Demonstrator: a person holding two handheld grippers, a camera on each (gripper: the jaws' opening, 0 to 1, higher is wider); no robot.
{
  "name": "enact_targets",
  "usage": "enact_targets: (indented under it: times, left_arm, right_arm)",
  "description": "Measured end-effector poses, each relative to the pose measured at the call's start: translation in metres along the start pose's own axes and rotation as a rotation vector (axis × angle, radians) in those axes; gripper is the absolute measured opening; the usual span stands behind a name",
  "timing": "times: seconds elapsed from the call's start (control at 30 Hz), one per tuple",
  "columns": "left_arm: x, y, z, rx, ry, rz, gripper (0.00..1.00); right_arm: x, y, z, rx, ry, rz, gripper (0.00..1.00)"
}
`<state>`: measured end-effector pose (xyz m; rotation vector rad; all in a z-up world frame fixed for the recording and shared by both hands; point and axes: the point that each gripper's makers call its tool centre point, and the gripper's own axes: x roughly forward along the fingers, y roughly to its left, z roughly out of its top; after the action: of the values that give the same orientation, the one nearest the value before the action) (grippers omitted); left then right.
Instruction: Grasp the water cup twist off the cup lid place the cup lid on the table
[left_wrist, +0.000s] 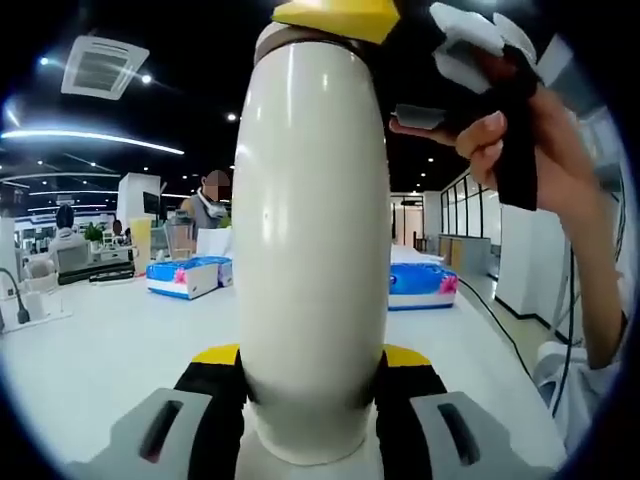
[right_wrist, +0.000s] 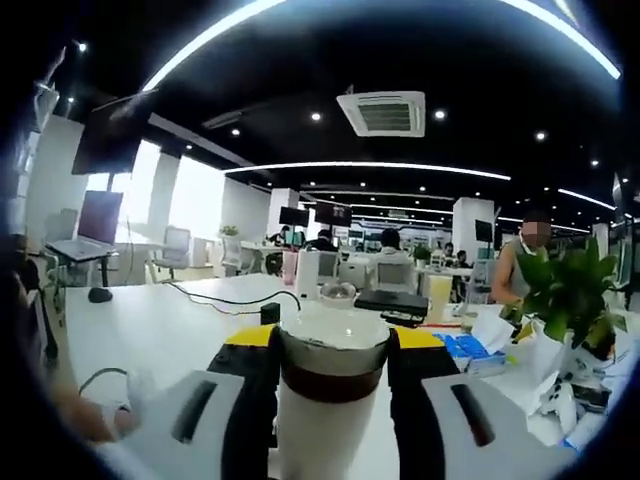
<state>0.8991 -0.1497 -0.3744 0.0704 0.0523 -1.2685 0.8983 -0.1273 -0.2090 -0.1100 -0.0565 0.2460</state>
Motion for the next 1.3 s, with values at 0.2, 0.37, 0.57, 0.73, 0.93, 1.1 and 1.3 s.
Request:
enact_targets:
  times: [0.2,0.37,0.57,0.73,0.93,1.1,1.3]
  left_arm:
    - [0.0002,0.0006,-0.0001,0.002,0.001,0.0,0.52]
    - [0.0004,0.0012,-0.0004,0.0,0.002,0.001,0.52]
    - [-0.0001,-0.0004,-0.0009,0.003,0.002,0.001,0.52]
    - [-0.0001,0.0002,-0.0013,0.0,0.003,0.002,0.52]
    - [-0.0003,-0.0005,-0.0015,-0.001,0.004,0.005,0.52]
    - [-0.0007,-0.0021,-0.0013,0.005,0.005,0.004,0.52]
    - [-0.001,-0.0032,-0.0012,0.006,0.006,0.003,0.52]
  right_arm:
    - [0.0006,0.0012,-0.0001,0.027,-0.016,0.124,0.45]
    - [0.003,0.0024,-0.0001,0.019,-0.019,0.192,0.45]
    - [0.0036,0.0054,0.0005,-0.007,-0.02,0.251,0.45]
    - [0.0054,0.006,0.0001,-0.003,-0.008,0.305,0.45]
    - [0.0065,0.006,0.0002,0.03,0.004,0.373,0.45]
    - [0.0024,0.0086,0.001,0.0,-0.023,0.445,0.45]
    - [0.0012,0.0073,0.0015,0.063,-0.05,0.537,0.45]
